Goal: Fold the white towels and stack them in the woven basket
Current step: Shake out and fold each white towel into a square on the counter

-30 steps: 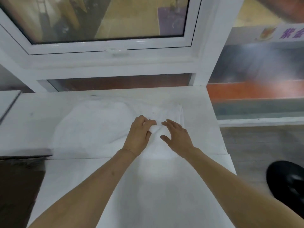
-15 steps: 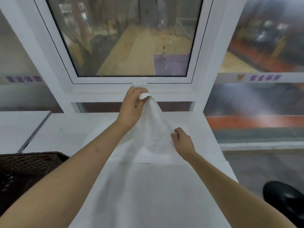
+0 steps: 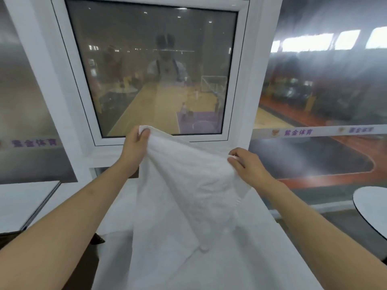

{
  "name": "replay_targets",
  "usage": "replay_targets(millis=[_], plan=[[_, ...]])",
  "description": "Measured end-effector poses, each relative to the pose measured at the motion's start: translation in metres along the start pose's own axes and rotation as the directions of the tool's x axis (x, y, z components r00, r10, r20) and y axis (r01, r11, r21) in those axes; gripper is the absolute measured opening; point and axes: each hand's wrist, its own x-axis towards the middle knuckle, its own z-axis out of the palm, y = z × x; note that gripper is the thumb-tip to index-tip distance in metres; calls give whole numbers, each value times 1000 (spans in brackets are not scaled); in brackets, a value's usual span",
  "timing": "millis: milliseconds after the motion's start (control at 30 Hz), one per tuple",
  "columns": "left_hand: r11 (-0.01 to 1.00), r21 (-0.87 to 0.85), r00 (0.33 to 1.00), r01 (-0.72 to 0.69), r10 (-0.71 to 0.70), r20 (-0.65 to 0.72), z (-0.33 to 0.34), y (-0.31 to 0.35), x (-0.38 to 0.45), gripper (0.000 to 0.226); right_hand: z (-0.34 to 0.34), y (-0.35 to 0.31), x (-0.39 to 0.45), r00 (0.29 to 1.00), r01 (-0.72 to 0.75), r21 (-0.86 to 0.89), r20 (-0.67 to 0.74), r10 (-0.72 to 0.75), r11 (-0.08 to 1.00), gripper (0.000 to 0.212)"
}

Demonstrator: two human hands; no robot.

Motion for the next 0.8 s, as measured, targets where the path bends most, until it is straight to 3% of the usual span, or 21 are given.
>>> replay_targets(millis=[100, 200, 333, 500, 800], plan=[[998, 49, 998, 44, -46, 38, -11, -11, 2, 25, -14, 2, 7, 991, 24, -87, 136, -12, 996, 16], [992, 102, 995, 80, -86, 56, -18, -25, 8, 28, -16, 8, 20, 985, 44, -181, 172, -12, 982, 9], [986, 84, 990, 144, -144, -7, -29, -35, 24, 15, -12, 16, 44, 991, -116, -137, 56, 125, 984, 32], [987, 69, 988, 146, -142, -57, -40, -14, 51, 13, -22, 0, 83, 1000, -12, -199, -10, 11, 980, 29], [997, -37, 986, -75, 68, -155, -55, 71, 57, 11, -85, -65, 104, 964, 35, -175, -255, -80, 984, 22]])
